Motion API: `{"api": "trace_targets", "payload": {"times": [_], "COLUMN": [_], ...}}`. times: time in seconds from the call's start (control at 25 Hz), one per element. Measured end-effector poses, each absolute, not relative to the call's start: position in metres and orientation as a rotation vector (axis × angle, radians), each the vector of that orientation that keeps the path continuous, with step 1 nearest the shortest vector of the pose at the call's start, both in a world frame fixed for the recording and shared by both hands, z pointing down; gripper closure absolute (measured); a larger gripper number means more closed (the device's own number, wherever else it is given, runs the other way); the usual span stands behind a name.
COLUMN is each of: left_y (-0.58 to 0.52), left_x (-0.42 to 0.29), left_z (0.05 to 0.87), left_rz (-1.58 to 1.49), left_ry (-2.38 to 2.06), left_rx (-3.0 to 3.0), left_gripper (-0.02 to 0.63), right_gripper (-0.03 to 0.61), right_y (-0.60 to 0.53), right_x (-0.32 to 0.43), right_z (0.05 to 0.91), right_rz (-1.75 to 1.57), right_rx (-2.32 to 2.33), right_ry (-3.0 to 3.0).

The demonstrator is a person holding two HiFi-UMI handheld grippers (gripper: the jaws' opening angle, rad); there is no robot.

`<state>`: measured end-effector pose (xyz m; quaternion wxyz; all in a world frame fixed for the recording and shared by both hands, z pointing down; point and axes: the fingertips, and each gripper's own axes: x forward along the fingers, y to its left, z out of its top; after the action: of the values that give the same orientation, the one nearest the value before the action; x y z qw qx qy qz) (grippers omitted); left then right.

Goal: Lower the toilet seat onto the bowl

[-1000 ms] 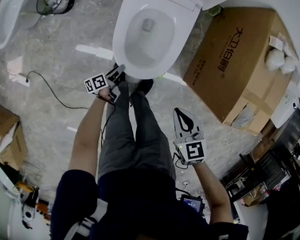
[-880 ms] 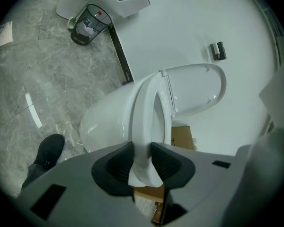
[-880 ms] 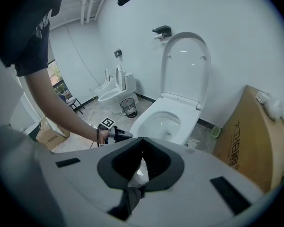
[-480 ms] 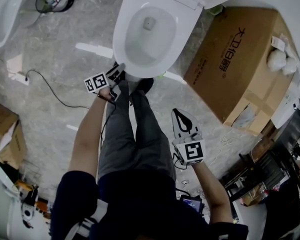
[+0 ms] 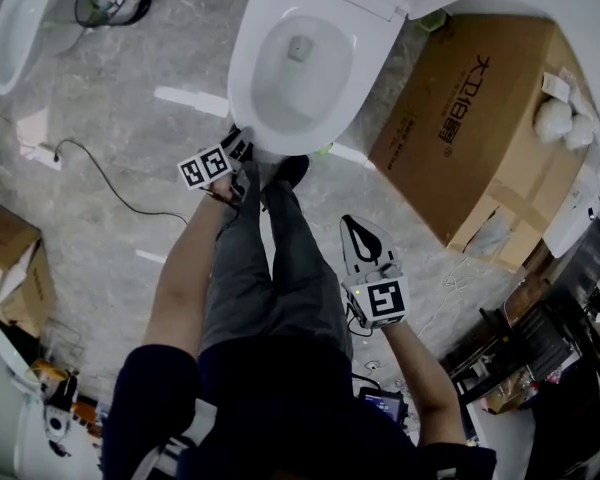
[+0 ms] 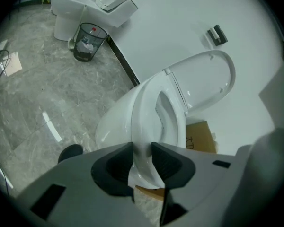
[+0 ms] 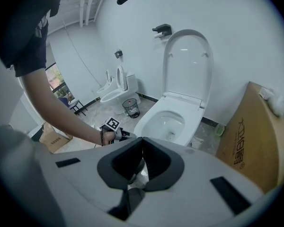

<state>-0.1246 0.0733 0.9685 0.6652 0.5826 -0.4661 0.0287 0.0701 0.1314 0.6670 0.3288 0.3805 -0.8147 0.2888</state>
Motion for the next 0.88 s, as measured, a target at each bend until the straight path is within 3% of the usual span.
{"api": "trace_targets", "payload": {"times": [0.88], "left_y": [0.0767], "left_x": [-0.1260], "left_z": [0.9597], "left_rz": [0.359], "left_ry": [-1.371], "left_rx": [1.315], "left_gripper": [0.499], "right_gripper": [0.558], "right_y": [0.1237], "right_x": [0.0782], "right_z": [0.6605], "right_rz": [0.782], "right_rx": [0.992], "right_ry": [-2.141]}}
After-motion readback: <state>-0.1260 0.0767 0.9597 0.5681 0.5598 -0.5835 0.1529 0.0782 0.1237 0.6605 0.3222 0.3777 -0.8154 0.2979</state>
